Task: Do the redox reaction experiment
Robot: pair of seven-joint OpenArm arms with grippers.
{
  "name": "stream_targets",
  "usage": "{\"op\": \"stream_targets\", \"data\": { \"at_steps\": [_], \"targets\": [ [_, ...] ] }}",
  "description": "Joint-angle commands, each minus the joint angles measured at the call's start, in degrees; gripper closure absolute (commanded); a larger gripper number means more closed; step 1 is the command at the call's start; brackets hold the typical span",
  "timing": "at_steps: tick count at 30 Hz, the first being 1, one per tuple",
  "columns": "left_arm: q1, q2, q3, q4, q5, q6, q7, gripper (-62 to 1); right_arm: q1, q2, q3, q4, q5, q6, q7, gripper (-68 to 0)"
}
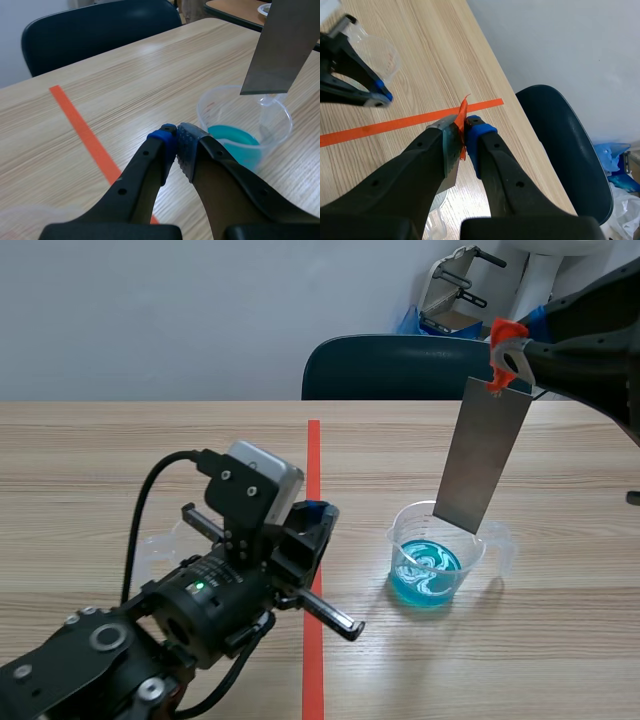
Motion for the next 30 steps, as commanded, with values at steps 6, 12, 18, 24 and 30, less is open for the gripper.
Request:
{"op": "stream_targets", "data": {
  "at_steps": [6, 12, 18, 24, 30],
  "targets": [
    [16.24, -4.66, -9.90, 11.74, 3.96, 1.46, 2.01, -3.0, 0.66, 0.13, 0.70, 0.52, 0.81, 0.35, 0.70, -0.8],
    [31.89, -6.47, -20.57, 21.40, 6.82, 2.12, 1.92, -3.0, 0.66, 0.13, 0.70, 0.52, 0.81, 0.35, 0.55, -0.8],
    [45.70, -6.43, -29.77, 30.03, 7.30, 2.51, 1.79, -3.2, 0.66, 0.13, 0.70, 0.52, 0.81, 0.35, 0.55, -0.8],
    [56.11, -6.40, -35.28, 37.62, 7.23, 2.95, 1.60, -3.2, 0.66, 0.13, 0.70, 0.52, 0.81, 0.35, 0.55, -0.8],
    [61.96, -6.38, -38.49, 43.80, 5.29, 4.42, 2.34, -3.2, 0.66, 0.13, 0.70, 0.52, 0.81, 0.35, 0.55, -0.8]
  ]
}}
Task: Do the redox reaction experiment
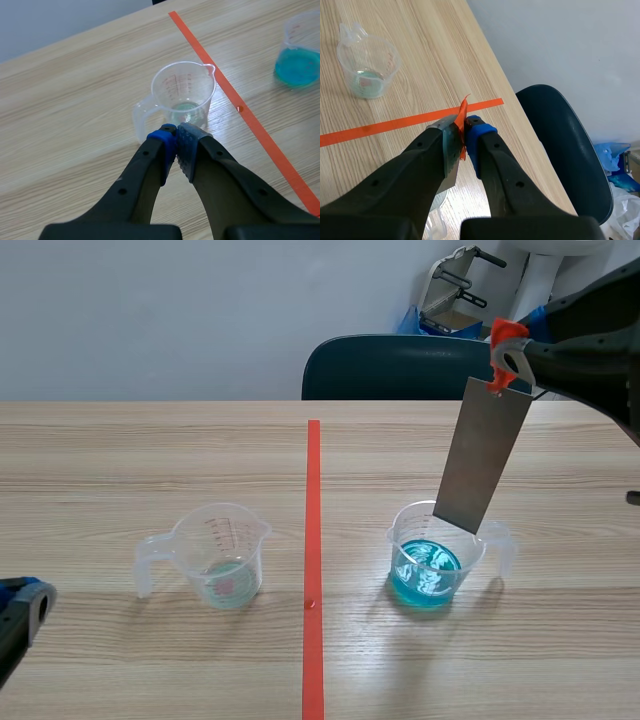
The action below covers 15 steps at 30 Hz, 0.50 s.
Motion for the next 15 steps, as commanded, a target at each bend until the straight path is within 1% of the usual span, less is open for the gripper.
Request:
{"op": "stream_targets", "data": {
  "at_steps": [1, 4, 5, 6, 7, 8, 10, 11, 15],
  "targets": [
    [0.37, 0.33, -0.42, 1.92, -0.44, -0.02, 0.00, -3.2, 0.66, 0.13, 0.70, 0.52, 0.79, 0.35, 0.63, -0.8],
    [1.31, 0.44, -1.49, 4.31, -1.44, -0.04, 1.14, -3.3, 0.66, 0.13, 0.70, 0.52, 0.79, 0.35, 0.63, -0.8],
    [1.29, 0.44, -1.70, 4.87, -1.66, -0.04, 1.49, -5.3, 0.66, 0.13, 0.70, 0.52, 0.79, 0.35, 0.63, -0.8],
    [1.27, 0.42, -1.77, 5.38, -2.32, -0.04, 1.81, -9.6, 0.66, 0.13, 0.70, 0.52, 0.79, 0.35, 0.63, -0.8],
    [1.27, 0.42, -1.77, 5.79, -2.56, -0.02, 1.84, -15.6, 0.66, 0.13, 0.70, 0.52, 0.79, 0.35, 0.63, -0.8],
    [1.27, 0.42, -1.75, 6.01, -2.60, -0.02, 1.84, -23.6, 0.66, 0.13, 0.70, 0.52, 0.79, 0.35, 0.61, -0.8],
    [1.27, 0.42, -1.75, 6.10, -2.73, -0.02, 1.79, -41.5, 0.66, 0.13, 0.70, 0.52, 0.79, 0.35, 0.63, -0.8],
    [1.27, 0.42, -1.75, 6.10, -2.73, 0.00, 1.79, -47.9, 0.66, 0.13, 0.70, 0.52, 0.79, 0.35, 0.63, -0.8],
    [1.27, 0.42, -1.75, 6.10, -2.32, -0.02, 1.84, -62.3, 0.66, 0.13, 0.70, 0.52, 0.79, 0.35, 0.63, -0.8]
  ]
}}
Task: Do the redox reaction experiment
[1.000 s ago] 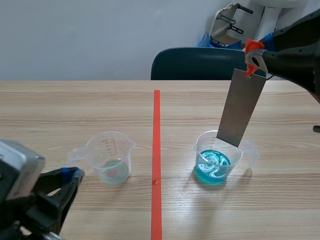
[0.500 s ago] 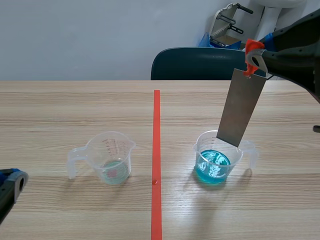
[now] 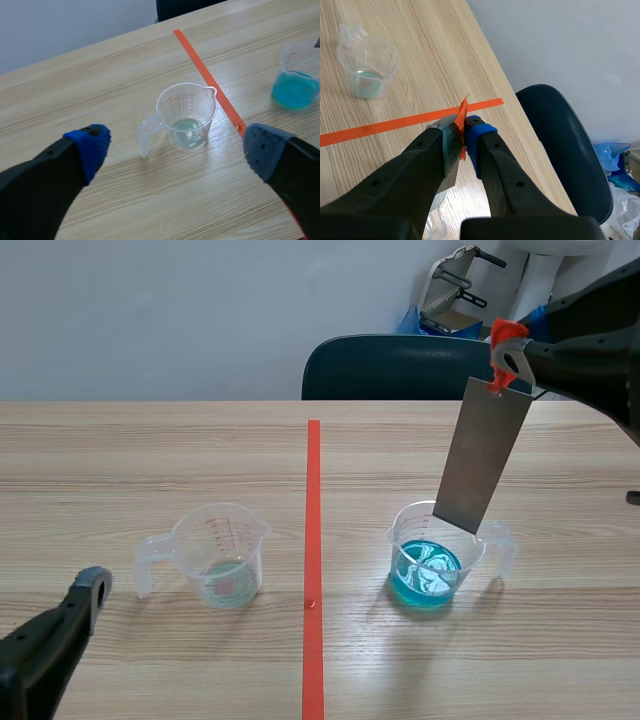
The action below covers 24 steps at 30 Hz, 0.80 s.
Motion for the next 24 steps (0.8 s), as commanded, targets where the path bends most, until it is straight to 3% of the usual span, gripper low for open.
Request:
{"op": "stream_targets", "data": {
  "at_steps": [1, 13, 24],
  "targets": [
    [-0.15, 0.28, 0.22, 0.68, 0.46, 0.04, -0.39, -62.3, 0.66, 0.13, 0.70, 0.52, 0.79, 0.35, 0.61, -0.8],
    [-0.15, 0.26, 0.22, 0.68, 0.11, -0.20, -1.05, -62.3, 0.66, 0.13, 0.70, 0.52, 0.79, 0.35, 0.63, -0.8],
    [-0.15, 0.26, 0.22, 0.68, -7.80, -0.61, -0.96, -62.3, 0.66, 0.13, 0.70, 0.52, 0.79, 0.35, 0.63, -0.8]
  ]
}}
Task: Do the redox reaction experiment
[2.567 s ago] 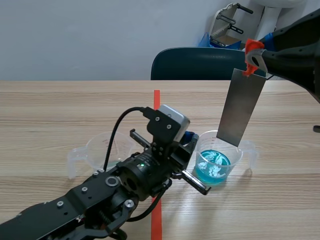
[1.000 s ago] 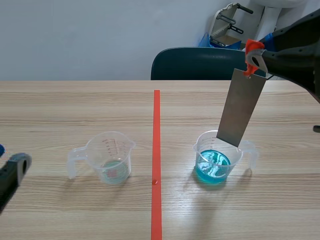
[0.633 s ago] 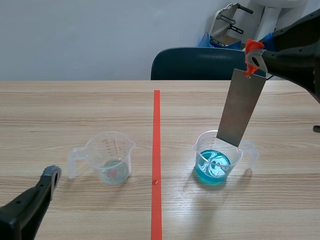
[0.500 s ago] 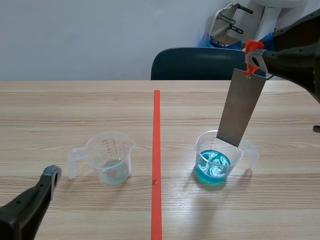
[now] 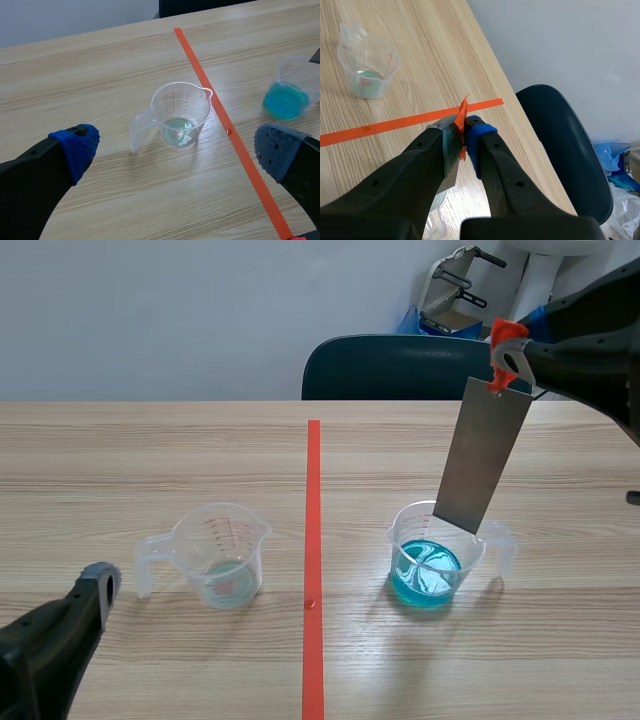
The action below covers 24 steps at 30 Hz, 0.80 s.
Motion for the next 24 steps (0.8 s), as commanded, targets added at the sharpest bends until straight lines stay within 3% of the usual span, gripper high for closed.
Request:
{"op": "stream_targets", "data": {
  "at_steps": [1, 24],
  "targets": [
    [-0.13, 0.26, 0.22, 0.70, 0.28, 0.00, -0.79, -62.3, 0.66, 0.13, 0.70, 0.52, 0.79, 0.35, 0.63, -0.8],
    [-1.90, 0.28, 0.22, 0.68, 0.35, 0.04, 1.88, -62.3, 0.66, 0.13, 0.70, 0.52, 0.79, 0.35, 0.63, -0.8]
  ]
}}
